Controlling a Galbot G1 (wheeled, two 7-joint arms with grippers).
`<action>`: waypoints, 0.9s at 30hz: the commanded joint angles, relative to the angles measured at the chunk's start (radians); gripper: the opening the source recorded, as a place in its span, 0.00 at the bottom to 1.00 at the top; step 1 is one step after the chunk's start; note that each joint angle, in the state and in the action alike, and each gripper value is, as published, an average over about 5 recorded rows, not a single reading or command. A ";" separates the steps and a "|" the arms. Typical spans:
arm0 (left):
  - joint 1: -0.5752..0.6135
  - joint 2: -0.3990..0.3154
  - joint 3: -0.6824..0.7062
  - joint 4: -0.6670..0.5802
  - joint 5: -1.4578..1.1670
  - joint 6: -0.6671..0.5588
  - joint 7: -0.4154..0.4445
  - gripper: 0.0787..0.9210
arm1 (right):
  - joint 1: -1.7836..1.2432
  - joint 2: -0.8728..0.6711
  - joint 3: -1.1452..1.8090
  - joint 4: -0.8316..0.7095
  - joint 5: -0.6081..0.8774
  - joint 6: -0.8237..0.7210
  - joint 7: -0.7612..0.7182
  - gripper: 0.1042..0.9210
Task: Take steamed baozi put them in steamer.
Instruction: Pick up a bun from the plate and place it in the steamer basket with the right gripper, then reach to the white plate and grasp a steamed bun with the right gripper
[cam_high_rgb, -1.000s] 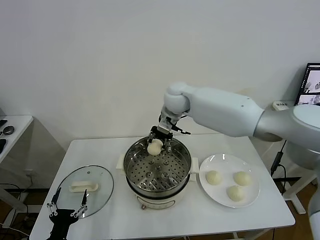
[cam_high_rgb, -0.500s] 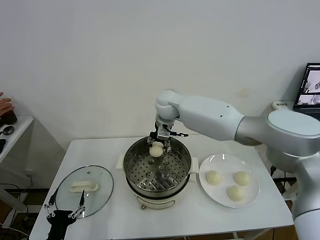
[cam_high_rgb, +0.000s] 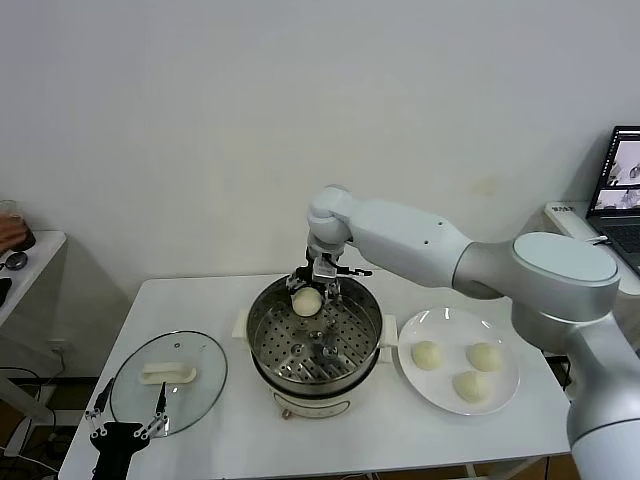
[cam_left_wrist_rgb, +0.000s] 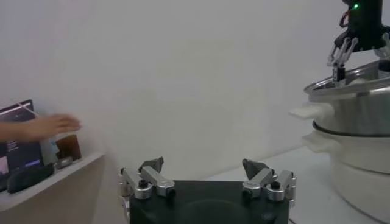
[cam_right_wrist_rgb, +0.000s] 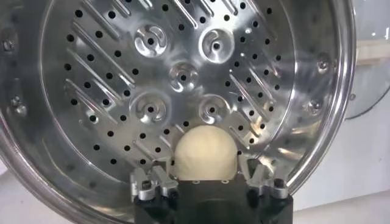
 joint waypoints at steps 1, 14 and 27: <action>0.000 0.002 0.000 -0.002 0.001 0.000 0.000 0.88 | 0.081 -0.057 -0.017 0.097 0.136 -0.106 -0.039 0.88; -0.018 0.022 0.014 -0.009 -0.017 0.005 -0.005 0.88 | 0.309 -0.557 -0.130 0.583 0.561 -0.993 -0.055 0.88; -0.022 0.024 0.012 0.001 -0.007 0.002 -0.003 0.88 | -0.023 -0.885 -0.025 0.616 0.313 -0.986 -0.097 0.88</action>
